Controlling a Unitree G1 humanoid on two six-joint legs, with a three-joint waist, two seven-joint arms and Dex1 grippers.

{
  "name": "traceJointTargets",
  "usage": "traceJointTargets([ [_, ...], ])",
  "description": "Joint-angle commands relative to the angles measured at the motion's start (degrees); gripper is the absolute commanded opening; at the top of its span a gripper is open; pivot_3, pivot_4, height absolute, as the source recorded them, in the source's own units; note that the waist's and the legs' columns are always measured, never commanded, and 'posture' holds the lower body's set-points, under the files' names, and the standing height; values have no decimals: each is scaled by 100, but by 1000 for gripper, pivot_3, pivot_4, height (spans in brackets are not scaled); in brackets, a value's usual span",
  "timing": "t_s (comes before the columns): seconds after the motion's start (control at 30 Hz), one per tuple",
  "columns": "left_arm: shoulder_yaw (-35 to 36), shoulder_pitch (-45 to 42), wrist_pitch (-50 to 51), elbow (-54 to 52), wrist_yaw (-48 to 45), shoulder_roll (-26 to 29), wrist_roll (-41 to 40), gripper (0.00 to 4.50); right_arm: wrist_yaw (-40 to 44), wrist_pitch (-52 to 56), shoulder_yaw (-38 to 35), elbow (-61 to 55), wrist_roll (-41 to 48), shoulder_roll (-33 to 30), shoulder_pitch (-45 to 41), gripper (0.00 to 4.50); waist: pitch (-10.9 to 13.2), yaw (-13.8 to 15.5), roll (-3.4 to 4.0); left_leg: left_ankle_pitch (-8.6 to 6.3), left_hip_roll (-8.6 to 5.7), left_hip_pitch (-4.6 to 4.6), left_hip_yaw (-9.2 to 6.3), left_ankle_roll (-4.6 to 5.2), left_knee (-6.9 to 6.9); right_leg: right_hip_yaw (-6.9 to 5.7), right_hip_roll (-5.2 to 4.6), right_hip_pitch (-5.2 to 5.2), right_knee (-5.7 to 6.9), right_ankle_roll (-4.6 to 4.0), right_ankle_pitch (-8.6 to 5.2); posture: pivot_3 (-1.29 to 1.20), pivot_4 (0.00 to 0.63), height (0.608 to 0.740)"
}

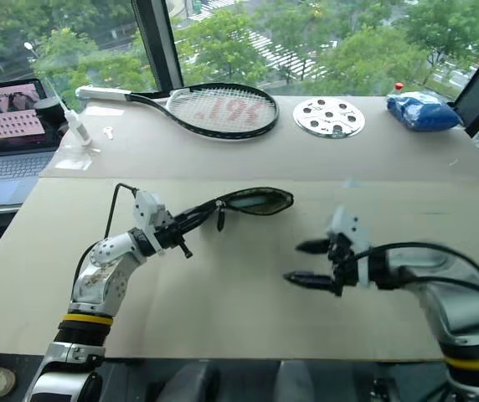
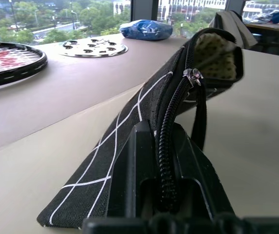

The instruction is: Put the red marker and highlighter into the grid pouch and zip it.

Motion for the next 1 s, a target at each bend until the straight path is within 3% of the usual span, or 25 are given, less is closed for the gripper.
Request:
traceJointTargets([
  [0.03,-10,-106,-6,-97,-97,-1,-103,0,-982,268,541,23,-377,485,-339,3925,0,11,0,0,1,6,-1,-1,0,0,0,1,-1,1,-1,0,150,740],
  [0.17,-131,-99,-29,-73,-191,-1,-27,0,-1921,282,1132,613,-854,1457,-1023,3925,1,26,2,12,2,17,-4,-20,-1,0,3,2,6,0,-1,0,150,740],
  [0.27,-198,-98,-76,-29,-253,29,33,0,-2195,188,1303,938,-1022,1842,-1444,3925,1,35,2,17,-1,14,-8,-29,-1,0,2,0,6,-4,2,0,150,740],
  [0.77,-476,-53,-289,199,-370,33,299,0,-2604,331,1346,1169,-1004,2574,-2055,3925,0,2,4,17,-3,4,-16,-29,-7,-7,3,-4,7,-2,4,0,150,740],
  [0.87,-474,-47,-280,189,-364,18,299,0,-2661,345,1324,1216,-1004,2656,-2126,3263,0,-2,4,17,-2,4,-16,-30,-7,-7,3,-6,7,-2,4,0,150,740],
  [1.0,-447,-48,-254,169,-349,9,283,0,-2508,269,1306,1229,-1013,2460,-2144,1917,0,-11,4,17,-3,4,-16,-30,-7,-7,2,-6,7,-2,4,0,150,740],
])
